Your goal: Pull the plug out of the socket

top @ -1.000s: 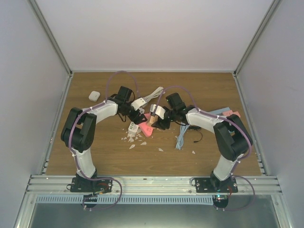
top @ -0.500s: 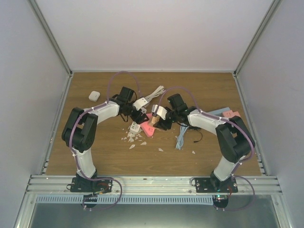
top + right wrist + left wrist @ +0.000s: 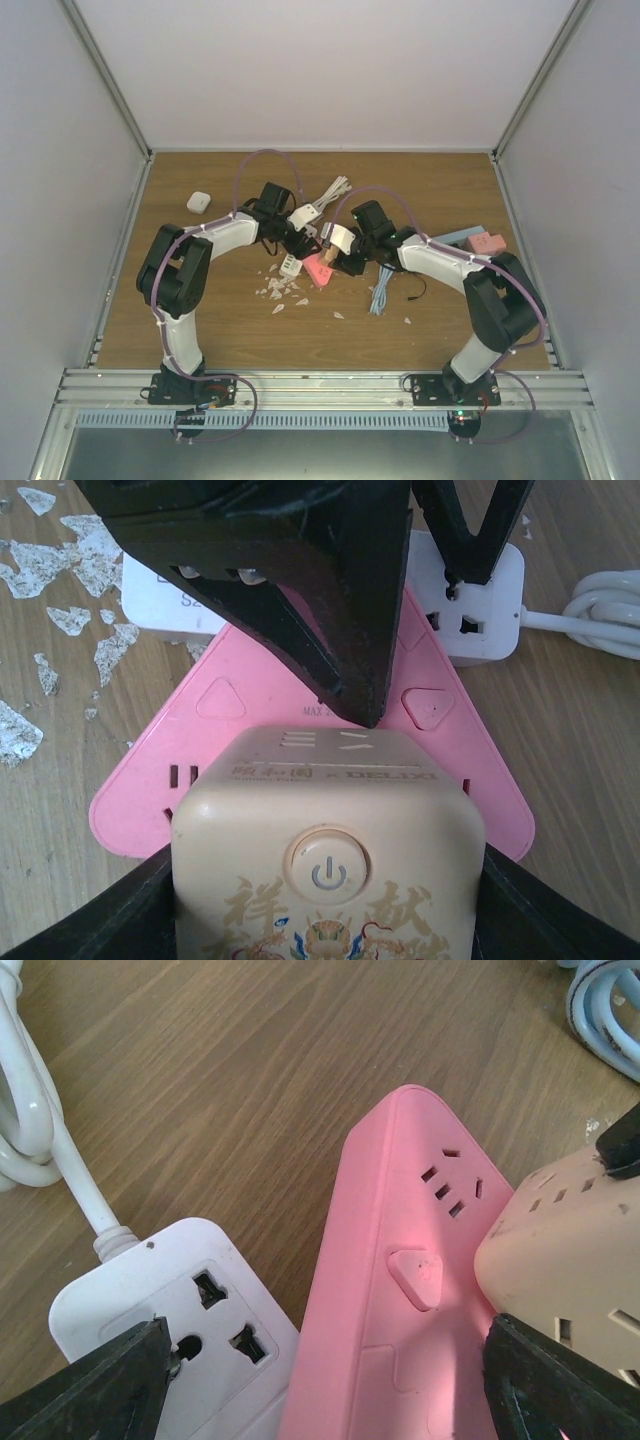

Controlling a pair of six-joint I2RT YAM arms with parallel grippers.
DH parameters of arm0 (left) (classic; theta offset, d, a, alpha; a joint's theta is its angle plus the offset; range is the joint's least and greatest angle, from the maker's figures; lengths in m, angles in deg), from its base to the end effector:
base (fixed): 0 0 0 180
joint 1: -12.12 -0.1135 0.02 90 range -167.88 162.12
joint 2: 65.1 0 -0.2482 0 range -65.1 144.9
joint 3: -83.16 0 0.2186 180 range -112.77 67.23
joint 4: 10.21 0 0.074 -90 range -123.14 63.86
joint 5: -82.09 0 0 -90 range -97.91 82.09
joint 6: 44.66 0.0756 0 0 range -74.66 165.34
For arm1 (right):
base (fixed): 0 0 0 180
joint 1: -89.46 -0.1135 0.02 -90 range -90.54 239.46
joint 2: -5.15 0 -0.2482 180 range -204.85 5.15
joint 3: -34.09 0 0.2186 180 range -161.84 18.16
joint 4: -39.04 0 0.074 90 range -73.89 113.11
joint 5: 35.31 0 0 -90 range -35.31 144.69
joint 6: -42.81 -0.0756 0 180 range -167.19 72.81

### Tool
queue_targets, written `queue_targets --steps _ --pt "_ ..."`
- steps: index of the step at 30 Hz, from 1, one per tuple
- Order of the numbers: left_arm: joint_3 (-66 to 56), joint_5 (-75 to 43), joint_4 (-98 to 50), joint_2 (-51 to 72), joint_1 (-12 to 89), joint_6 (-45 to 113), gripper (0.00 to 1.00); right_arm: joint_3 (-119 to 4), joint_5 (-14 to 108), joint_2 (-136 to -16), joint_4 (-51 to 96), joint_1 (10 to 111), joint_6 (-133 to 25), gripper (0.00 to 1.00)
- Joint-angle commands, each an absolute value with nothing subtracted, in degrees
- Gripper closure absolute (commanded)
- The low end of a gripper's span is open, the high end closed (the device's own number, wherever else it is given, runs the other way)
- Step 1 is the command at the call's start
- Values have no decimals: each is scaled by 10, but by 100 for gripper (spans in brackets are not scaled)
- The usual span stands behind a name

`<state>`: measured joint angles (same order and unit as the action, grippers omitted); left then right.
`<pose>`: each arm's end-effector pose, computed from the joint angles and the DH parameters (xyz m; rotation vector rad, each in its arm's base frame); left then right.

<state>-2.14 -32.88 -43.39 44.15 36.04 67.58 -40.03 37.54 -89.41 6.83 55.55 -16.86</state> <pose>0.3335 -0.1828 0.1394 1.1391 2.2534 -0.5687 0.2642 0.2044 0.1683 -1.4209 2.0265 0.3986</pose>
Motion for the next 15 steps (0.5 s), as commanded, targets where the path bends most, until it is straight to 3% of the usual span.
queue_targets --steps 1,9,15 --pt "12 -113 -509 515 334 702 16 -401 369 -815 25 555 -150 74" --pt "25 -47 -500 505 355 717 15 -431 258 -814 -28 558 -190 75" --pt "30 -31 -493 503 360 719 15 -439 265 -804 -31 563 -206 76"
